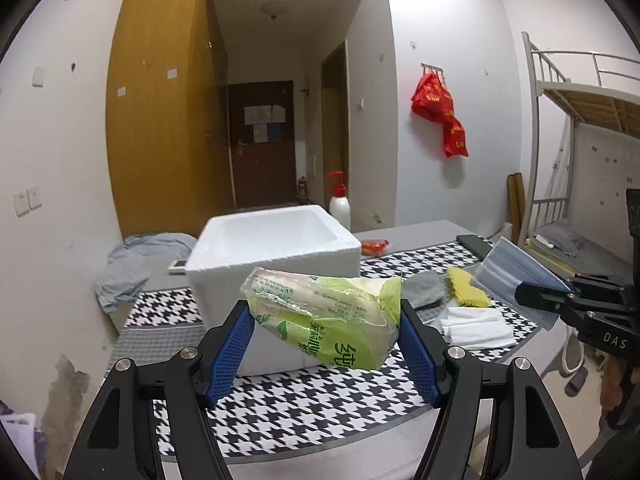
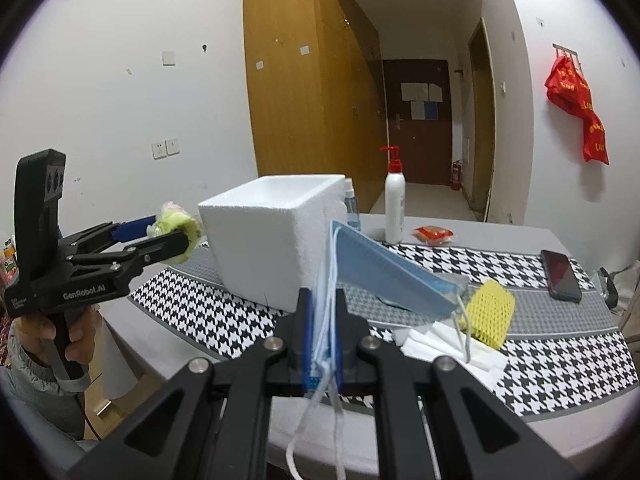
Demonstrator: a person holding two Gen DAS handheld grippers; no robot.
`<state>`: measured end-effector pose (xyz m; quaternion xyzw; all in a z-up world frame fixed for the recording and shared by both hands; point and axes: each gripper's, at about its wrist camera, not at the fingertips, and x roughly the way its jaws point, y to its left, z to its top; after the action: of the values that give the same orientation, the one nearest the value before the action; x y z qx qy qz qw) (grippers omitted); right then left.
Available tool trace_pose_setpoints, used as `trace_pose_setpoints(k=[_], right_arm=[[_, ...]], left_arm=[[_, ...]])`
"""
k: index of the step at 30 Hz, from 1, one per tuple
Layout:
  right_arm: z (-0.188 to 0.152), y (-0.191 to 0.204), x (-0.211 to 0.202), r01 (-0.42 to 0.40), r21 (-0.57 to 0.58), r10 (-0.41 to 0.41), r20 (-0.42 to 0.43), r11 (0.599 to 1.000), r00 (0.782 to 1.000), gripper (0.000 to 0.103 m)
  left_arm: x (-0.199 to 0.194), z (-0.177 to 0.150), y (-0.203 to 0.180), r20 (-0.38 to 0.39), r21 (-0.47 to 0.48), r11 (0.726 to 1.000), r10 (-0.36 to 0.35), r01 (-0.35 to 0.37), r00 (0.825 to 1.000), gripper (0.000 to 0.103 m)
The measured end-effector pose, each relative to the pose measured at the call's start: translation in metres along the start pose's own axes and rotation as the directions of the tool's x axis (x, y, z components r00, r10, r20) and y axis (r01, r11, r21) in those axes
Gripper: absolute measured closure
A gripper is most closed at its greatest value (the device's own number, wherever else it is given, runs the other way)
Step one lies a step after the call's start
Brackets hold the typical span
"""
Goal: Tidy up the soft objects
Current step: 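Lift the tissue pack with the left tool while the right tool lifts the mask toward the foam box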
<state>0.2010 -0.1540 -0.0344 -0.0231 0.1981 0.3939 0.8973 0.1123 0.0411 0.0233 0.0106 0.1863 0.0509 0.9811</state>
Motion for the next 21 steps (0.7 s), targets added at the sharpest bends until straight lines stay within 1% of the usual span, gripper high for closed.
trace_pose_setpoints(k=[5,10,17,21], right_arm=[[0.004,0.002,0.0,-0.016,-0.008,0.016,0.019,1.0,1.0,0.091],[0.013,0.003,0.004,-0.032,-0.024,0.033,0.044,0.999,0.998,0.091],[0.029,0.009,0.019,-0.046,-0.037,0.049,0.062,0.998,0.997,0.091],[0.038,0.014,0.025,-0.051,-0.05,0.054,0.068,0.997,0.996,0.091]], left_arm=[[-0.007,0.006,0.002,0.017,0.006,1.0,0.022,-0.022,1.0,0.031],[-0.017,0.013,0.006,0.06,0.014,0.999,0.045,-0.046,0.997,0.031],[-0.017,0.015,0.021,0.083,-0.006,0.998,0.069,-0.069,0.994,0.031],[-0.014,0.017,0.026,0.086,-0.005,0.995,0.096,-0.096,0.992,0.031]])
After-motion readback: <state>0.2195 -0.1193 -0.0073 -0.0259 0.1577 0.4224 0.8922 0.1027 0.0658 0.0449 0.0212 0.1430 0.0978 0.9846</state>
